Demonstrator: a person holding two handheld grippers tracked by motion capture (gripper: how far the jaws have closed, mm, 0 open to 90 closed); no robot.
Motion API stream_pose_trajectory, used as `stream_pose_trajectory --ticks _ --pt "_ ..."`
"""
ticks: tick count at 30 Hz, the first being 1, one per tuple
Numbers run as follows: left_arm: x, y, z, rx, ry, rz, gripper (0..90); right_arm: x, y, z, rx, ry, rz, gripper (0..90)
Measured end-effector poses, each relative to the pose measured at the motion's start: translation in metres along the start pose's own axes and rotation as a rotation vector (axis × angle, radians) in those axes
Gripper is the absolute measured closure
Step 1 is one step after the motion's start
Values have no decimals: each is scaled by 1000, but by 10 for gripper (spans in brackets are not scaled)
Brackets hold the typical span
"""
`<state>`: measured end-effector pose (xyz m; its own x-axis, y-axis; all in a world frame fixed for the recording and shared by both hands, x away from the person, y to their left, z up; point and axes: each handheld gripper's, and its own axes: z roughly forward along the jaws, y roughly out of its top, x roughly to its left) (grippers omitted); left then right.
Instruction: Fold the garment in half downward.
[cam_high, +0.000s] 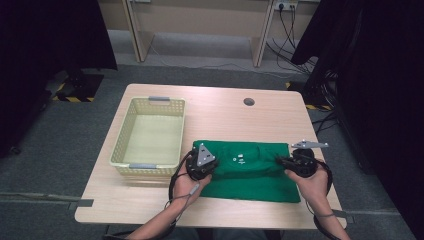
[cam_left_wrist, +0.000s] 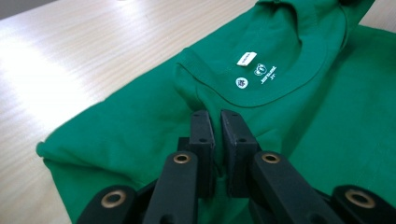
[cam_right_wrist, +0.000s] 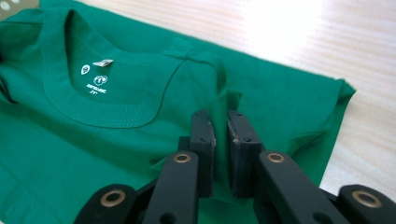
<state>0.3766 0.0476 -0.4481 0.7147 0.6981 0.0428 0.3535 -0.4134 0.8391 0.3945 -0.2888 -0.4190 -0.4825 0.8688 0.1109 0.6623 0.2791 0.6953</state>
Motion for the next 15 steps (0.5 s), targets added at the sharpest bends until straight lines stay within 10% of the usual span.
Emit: stream_pose_trajectory --ticks 15 --pt "-1 -12 6 72 -25 -17 814 4 -17 7 55 -1 0 803"
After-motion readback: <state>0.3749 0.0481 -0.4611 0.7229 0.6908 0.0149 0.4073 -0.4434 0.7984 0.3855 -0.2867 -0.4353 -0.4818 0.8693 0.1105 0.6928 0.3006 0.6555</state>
